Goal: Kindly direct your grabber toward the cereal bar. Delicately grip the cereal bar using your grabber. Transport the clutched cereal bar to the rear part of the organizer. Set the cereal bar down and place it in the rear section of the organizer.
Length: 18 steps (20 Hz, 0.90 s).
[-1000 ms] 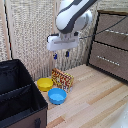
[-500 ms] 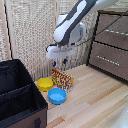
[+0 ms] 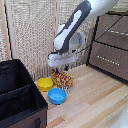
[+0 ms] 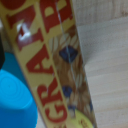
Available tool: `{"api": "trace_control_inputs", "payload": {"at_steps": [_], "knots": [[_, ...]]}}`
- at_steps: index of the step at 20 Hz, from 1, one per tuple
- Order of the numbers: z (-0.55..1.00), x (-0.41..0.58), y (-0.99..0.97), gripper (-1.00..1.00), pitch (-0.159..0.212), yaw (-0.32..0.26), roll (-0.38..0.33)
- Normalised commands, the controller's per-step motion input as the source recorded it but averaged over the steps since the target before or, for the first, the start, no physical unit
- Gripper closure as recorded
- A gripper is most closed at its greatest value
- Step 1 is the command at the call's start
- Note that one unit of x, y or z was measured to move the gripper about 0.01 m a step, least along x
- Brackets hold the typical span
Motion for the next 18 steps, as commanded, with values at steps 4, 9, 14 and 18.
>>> {"api": "trace_control_inputs", "payload": {"at_steps": [4,9,14,18], "knots": [[-0.32,-0.066,0.00,-1.00,0.111,0.065,-0.094],[-0.09,-0.018,0.00,1.00,0.047,0.033,-0.027],[0.00,-0.082,0.00,1.00,0.000,0.000,0.000],[0.03,-0.129,0.00,1.00,-0.002,0.000,0.000]]}}
